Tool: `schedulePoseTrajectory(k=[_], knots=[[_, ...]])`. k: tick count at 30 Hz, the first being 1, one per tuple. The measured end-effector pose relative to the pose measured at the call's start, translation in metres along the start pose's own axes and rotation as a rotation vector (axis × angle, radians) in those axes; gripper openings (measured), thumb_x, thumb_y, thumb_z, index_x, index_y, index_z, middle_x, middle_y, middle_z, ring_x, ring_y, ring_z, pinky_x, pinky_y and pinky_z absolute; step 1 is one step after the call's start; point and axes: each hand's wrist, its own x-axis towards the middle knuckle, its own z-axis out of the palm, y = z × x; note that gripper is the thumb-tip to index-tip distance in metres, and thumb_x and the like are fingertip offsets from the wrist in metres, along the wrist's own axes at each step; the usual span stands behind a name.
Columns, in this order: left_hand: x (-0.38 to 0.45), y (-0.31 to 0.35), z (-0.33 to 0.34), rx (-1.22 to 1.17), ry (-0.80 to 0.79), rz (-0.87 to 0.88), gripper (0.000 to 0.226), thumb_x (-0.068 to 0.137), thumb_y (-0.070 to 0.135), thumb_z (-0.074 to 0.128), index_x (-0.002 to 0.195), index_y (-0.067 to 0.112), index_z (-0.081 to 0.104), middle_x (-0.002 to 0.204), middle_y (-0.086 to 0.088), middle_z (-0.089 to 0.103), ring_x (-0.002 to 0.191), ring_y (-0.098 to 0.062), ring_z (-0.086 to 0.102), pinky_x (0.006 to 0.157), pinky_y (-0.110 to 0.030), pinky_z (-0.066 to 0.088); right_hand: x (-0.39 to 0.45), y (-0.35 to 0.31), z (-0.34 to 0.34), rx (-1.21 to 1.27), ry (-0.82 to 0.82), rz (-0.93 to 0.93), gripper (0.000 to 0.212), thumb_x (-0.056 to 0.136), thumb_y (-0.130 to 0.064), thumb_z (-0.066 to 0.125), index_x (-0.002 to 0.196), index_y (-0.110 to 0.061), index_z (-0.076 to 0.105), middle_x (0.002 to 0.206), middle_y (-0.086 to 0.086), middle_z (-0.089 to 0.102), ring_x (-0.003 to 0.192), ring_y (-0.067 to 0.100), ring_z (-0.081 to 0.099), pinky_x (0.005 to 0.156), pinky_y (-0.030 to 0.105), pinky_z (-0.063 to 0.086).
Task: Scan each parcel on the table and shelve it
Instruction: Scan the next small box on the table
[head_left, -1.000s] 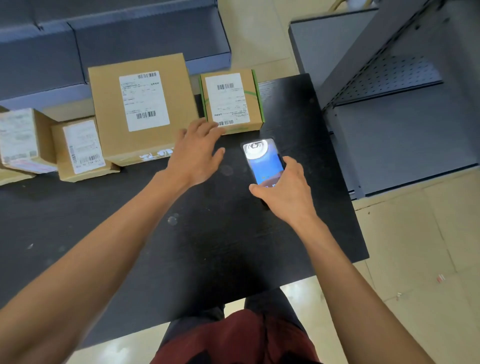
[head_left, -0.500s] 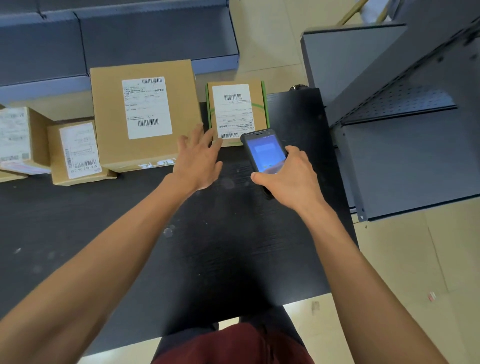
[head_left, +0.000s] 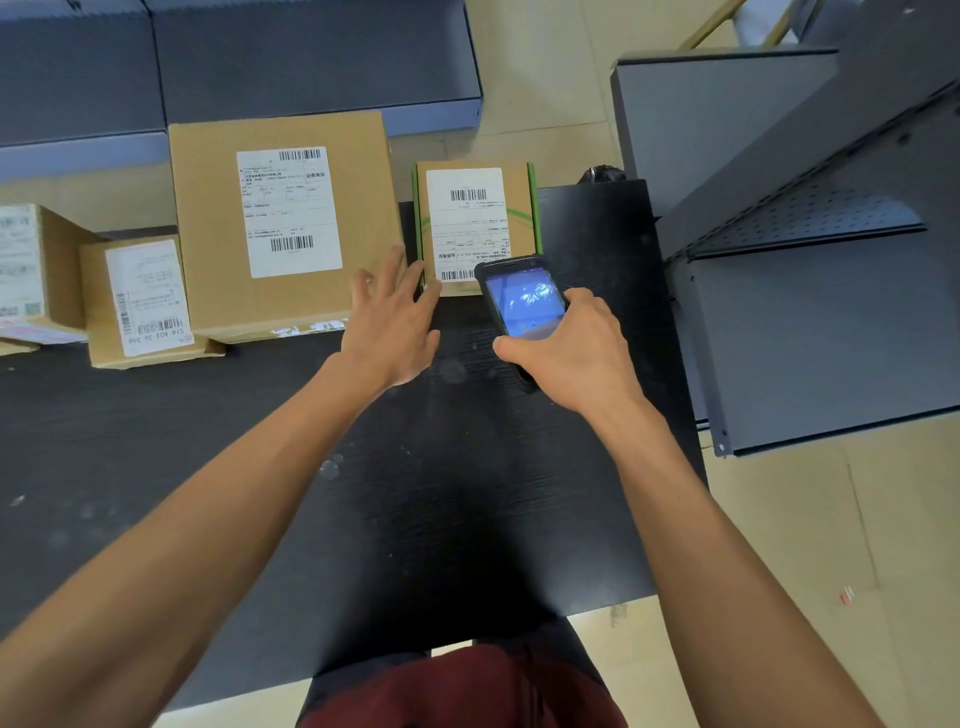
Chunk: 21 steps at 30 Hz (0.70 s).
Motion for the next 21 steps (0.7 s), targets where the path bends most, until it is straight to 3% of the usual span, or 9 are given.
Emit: schedulePoseTrajectory(k=[8, 13, 16, 21], knots=[[0.000, 0.001, 0.000, 0.002, 0.009, 0.000, 0.067, 0.093, 0.049, 0.053, 0.150, 0.017, 0.037, 0.160, -0.012, 0.031, 0.154, -0.038, 0.008, 0.108, -0.058, 0.028, 0.000, 0.001, 0.003, -0.004, -0.015, -0.017, 0.074, 0.067, -0.054, 0.080, 0.122, -0.016, 0.050, 0.114, 0.000, 0.049, 0.098, 0.019, 0.052, 0.074, 0.034, 0.044], [-0.001, 0.000, -0.001, -0.012, 0.023, 0.006, 0.066, 0.095, 0.048, 0.052, 0.151, 0.017, 0.036, 0.161, -0.012, 0.031, 0.154, -0.038, 0.007, 0.110, -0.058, 0.027, -0.008, 0.024, 0.020, -0.056, -0.046, 0.013, 0.092, 0.068, -0.058, 0.076, 0.142, -0.015, 0.040, 0.124, -0.002, 0.043, 0.099, 0.018, 0.047, 0.076, 0.037, 0.043], [-0.005, 0.002, -0.002, -0.024, 0.033, 0.010, 0.064, 0.096, 0.045, 0.052, 0.150, 0.016, 0.038, 0.161, -0.013, 0.031, 0.154, -0.038, 0.008, 0.112, -0.059, 0.027, -0.017, 0.046, 0.038, -0.138, -0.063, 0.050, 0.090, 0.070, -0.054, 0.076, 0.141, -0.015, 0.038, 0.129, 0.003, 0.044, 0.095, 0.021, 0.051, 0.073, 0.036, 0.044], [-0.028, 0.009, 0.003, -0.072, 0.156, 0.061, 0.050, 0.093, 0.036, 0.058, 0.138, 0.014, 0.053, 0.159, -0.014, 0.036, 0.154, -0.039, 0.013, 0.111, -0.061, 0.026, -0.032, 0.080, 0.078, -0.132, -0.048, 0.059, 0.102, 0.072, -0.050, 0.078, 0.151, -0.014, 0.026, 0.135, 0.004, 0.041, 0.110, 0.027, 0.057, 0.078, 0.037, 0.046]])
